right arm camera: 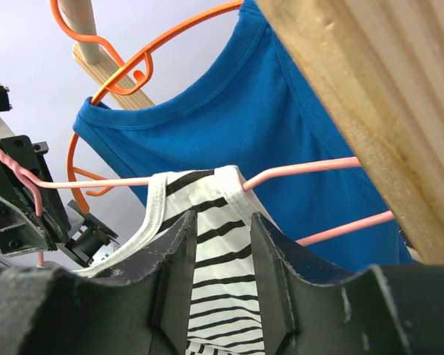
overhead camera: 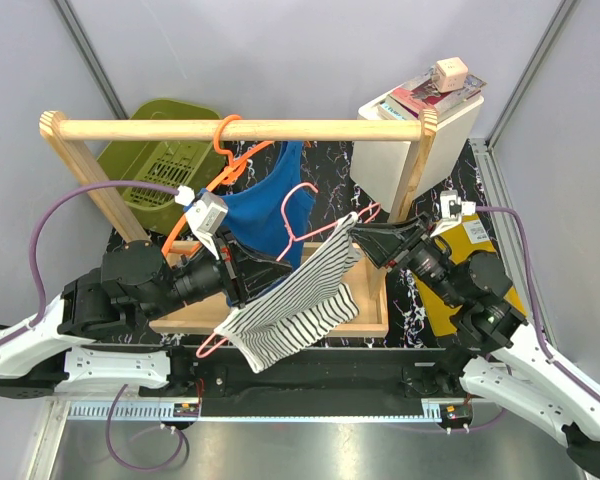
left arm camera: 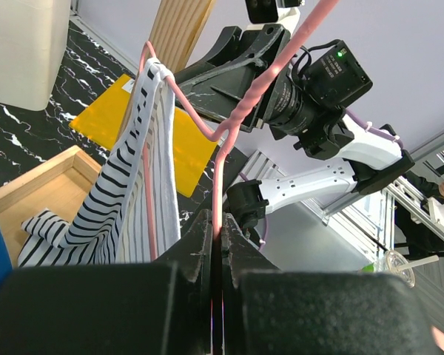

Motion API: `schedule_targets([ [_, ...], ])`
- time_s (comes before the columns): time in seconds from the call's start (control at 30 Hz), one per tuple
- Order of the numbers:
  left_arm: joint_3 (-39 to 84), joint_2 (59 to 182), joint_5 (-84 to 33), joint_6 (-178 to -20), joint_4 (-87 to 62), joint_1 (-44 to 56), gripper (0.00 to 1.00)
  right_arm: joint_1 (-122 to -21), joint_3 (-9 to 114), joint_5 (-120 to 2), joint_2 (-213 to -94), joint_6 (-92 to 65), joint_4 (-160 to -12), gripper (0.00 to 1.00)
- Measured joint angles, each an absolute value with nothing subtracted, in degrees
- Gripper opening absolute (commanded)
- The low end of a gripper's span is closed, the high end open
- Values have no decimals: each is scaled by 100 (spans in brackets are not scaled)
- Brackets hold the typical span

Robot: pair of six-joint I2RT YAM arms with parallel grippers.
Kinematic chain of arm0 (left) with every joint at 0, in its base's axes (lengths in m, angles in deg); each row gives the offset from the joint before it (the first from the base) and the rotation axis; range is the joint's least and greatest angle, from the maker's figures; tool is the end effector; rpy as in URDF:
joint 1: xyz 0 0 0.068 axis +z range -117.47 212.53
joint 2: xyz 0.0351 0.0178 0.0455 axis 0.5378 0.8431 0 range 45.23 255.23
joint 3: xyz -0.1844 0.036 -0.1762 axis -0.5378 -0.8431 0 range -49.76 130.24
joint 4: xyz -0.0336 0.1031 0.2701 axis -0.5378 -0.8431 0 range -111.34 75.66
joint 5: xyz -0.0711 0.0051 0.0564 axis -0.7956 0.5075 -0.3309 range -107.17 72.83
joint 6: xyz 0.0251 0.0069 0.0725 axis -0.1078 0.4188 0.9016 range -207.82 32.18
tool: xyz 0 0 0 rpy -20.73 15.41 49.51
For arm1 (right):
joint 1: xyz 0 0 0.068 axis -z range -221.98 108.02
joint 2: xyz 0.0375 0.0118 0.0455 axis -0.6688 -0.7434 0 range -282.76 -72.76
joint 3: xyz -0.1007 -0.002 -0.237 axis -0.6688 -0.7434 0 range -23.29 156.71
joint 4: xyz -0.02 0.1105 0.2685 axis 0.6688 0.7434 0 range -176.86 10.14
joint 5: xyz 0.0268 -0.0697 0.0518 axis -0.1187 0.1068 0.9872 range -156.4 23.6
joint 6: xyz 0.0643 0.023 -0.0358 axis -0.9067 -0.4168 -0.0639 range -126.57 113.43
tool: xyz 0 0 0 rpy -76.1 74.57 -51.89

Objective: Remove the tank top from the hanger

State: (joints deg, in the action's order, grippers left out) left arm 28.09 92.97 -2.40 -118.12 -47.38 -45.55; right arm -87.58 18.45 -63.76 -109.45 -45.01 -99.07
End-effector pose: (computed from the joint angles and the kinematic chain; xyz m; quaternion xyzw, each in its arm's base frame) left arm 0.0574 -0.1916 0.4807 0.2103 0.6932 -0.4994 0.4752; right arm 0.1548 0.1622 0.3872 -0.0555 0.5905 0.5490 0.5889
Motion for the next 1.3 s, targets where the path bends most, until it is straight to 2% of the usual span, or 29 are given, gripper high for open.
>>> schedule_targets([
  [0.53,2756,9295,-286,-11830,-4764,-4555,0,-8758,1799,-6374,-11128,-4507,-9955,38],
  [0.6,2734,9295,-297,-11832,-4777,-4555,0,-8758,1797,-6374,-11128,-4511,-9957,34],
  [0.63,2734,9295,-301,-11834,-4777,-4555,0,-8758,1797,-6372,-11128,-4522,-9964,28],
  [0.73,2734,9286,-299,-11834,-4775,-4555,0,-8758,1794,-6376,-11130,-4566,-9990,20],
  [0.83,2702,9249,-297,-11832,-4771,-4555,0,-8758,1792,-6381,-11139,-4629,-10030,7],
  [0.87,2684,9223,-295,-11832,-4775,-4555,0,-8758,1792,-6381,-11148,-4629,-10047,0],
  [1.1,2649,9098,-255,-11832,-4843,-4555,0,-8758,1794,-6457,-11329,-4778,-10060,0],
  [1.3,2525,8880,-194,-11860,-4950,-4555,0,-8765,1794,-7067,-11246,-4970,-9713,0],
])
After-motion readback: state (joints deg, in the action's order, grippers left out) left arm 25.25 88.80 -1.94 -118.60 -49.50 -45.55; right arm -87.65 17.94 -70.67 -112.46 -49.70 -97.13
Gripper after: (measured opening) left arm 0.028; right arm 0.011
